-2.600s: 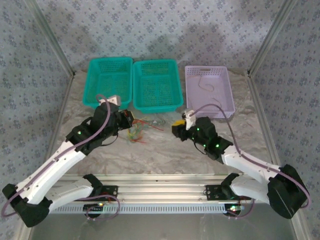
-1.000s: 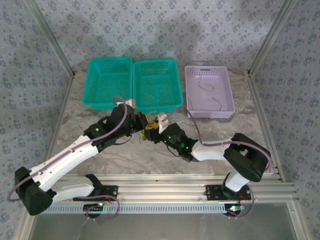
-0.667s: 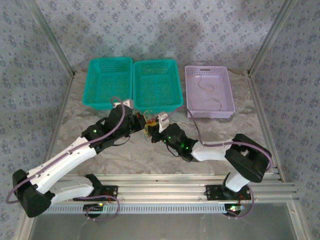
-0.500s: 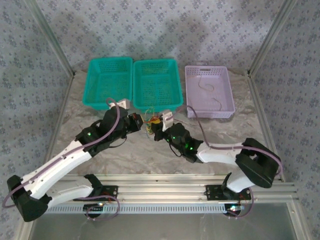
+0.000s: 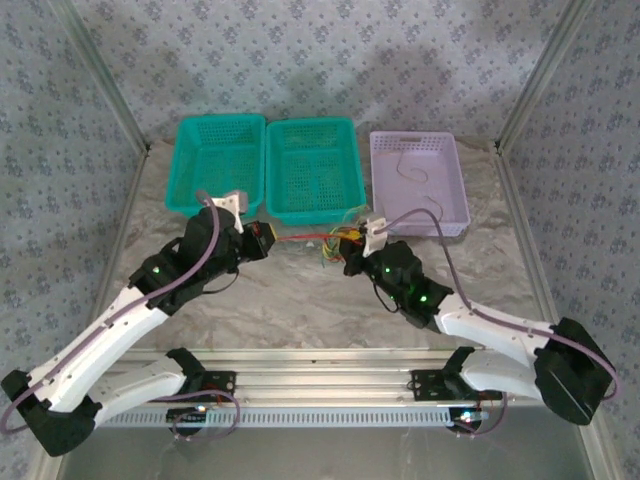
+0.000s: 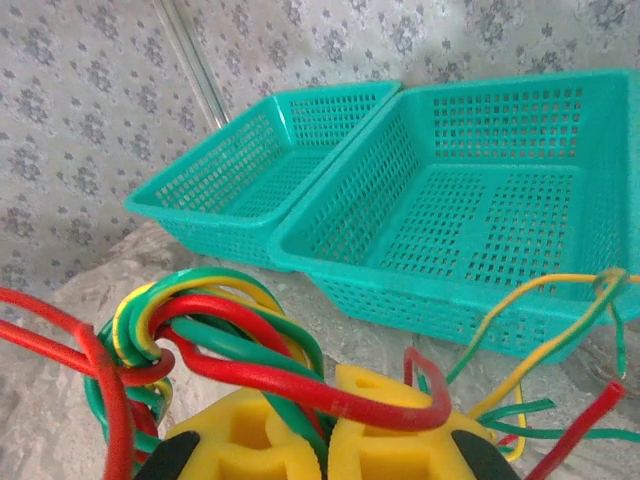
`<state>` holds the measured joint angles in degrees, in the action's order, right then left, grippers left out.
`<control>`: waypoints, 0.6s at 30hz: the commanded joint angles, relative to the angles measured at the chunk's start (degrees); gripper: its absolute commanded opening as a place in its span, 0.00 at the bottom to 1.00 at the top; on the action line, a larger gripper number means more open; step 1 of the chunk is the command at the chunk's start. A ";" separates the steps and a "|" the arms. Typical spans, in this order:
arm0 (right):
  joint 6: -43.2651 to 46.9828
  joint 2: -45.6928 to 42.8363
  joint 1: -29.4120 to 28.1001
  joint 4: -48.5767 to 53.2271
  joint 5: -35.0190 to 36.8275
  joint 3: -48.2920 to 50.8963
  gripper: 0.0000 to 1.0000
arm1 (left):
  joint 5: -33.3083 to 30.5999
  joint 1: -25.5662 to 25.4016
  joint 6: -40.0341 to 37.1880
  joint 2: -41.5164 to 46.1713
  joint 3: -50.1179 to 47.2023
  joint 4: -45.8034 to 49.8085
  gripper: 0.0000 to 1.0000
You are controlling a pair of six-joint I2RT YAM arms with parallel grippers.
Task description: Untangle the cables
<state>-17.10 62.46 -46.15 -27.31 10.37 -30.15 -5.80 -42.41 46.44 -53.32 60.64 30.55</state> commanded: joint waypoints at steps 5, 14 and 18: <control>-1.74 -5.12 11.77 21.80 12.70 2.76 0.00 | -13.14 5.21 -6.77 5.94 6.95 11.72 0.00; -5.48 -5.74 18.19 30.76 12.55 1.73 0.00 | -16.33 7.32 -12.95 7.18 14.49 16.41 0.00; -7.18 -6.84 20.00 34.48 13.44 1.09 0.00 | -17.95 7.68 -15.11 6.98 16.07 18.52 0.00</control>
<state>-20.38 55.13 -34.24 -10.98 3.11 -31.38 -6.44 -38.72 35.97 -52.53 70.94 42.24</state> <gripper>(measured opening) 0.056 0.040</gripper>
